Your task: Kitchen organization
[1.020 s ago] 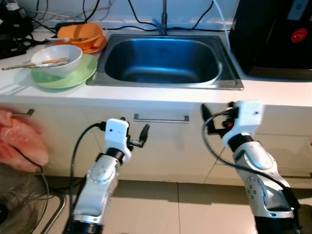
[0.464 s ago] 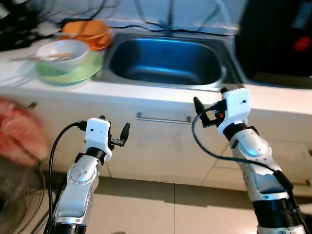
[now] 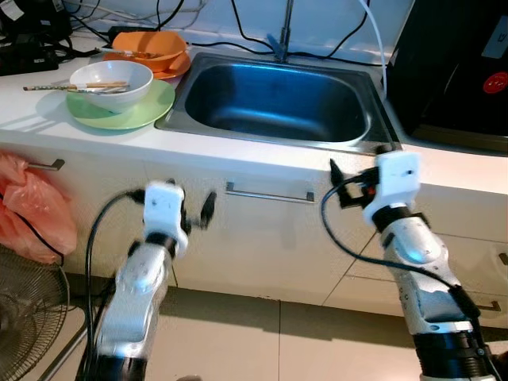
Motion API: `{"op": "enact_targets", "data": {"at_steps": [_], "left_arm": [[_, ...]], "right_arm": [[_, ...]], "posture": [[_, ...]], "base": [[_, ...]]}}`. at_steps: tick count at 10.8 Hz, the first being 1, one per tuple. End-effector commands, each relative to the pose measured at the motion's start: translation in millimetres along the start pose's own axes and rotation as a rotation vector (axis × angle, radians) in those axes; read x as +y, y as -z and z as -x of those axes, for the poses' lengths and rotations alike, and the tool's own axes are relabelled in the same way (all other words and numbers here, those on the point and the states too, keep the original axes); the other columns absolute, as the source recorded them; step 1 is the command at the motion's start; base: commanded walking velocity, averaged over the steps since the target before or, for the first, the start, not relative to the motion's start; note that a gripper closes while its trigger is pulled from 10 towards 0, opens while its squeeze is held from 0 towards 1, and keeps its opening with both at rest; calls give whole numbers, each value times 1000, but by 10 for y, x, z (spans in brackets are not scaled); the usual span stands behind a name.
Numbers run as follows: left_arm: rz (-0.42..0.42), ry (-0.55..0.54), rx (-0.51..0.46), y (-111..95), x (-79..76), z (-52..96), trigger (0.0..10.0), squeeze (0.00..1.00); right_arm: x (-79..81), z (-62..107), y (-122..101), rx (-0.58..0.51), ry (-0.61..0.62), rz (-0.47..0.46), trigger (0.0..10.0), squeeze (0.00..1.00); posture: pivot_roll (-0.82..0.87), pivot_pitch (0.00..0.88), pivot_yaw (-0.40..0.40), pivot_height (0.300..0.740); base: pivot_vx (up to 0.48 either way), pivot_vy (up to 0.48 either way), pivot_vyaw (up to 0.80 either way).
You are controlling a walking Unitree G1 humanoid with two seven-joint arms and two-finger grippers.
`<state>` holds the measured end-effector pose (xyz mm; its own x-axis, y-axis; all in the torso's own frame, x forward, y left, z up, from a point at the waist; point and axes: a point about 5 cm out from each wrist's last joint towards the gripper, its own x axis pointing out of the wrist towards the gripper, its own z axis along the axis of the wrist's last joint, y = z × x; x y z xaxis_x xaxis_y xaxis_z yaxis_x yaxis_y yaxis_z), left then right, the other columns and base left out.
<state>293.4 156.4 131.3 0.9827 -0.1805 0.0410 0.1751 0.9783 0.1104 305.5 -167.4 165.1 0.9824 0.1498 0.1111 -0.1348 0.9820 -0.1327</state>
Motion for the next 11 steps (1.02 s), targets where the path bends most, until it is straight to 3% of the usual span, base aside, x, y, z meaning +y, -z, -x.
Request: {"op": "enact_targets", "data": {"at_steps": [1, 2, 4, 7, 11], "left_arm": [[1, 0, -1, -9, 25, -38, 10000, 0], [-40, 44, -3, -18, 28, -62, 10000, 0], [-39, 28, -17, -82, 101, -120, 10000, 0], [-29, -215, -133, -311, 271, -126, 10000, 0], [-29, -275, -142, -318, 296, -111, 10000, 0]], "right_arm": [[-54, -24, -19, -5, 28, 8, 10000, 0], [-74, -40, -43, -16, 38, 10, 10000, 0], [-64, -31, -11, -16, 79, -24, 10000, 0], [116, -38, -72, -60, 24, -41, 10000, 0], [247, -151, -158, -99, -19, -47, 10000, 0]], "posture": [[158, 0, -58, 740], [157, 0, -50, 740], [160, 0, -32, 740], [172, 0, -30, 740], [200, 0, -49, 740]], "base": [[0, 0, -800], [0, 0, -800], [0, 0, -753], [0, 0, 0], [0, 0, 758]]}}
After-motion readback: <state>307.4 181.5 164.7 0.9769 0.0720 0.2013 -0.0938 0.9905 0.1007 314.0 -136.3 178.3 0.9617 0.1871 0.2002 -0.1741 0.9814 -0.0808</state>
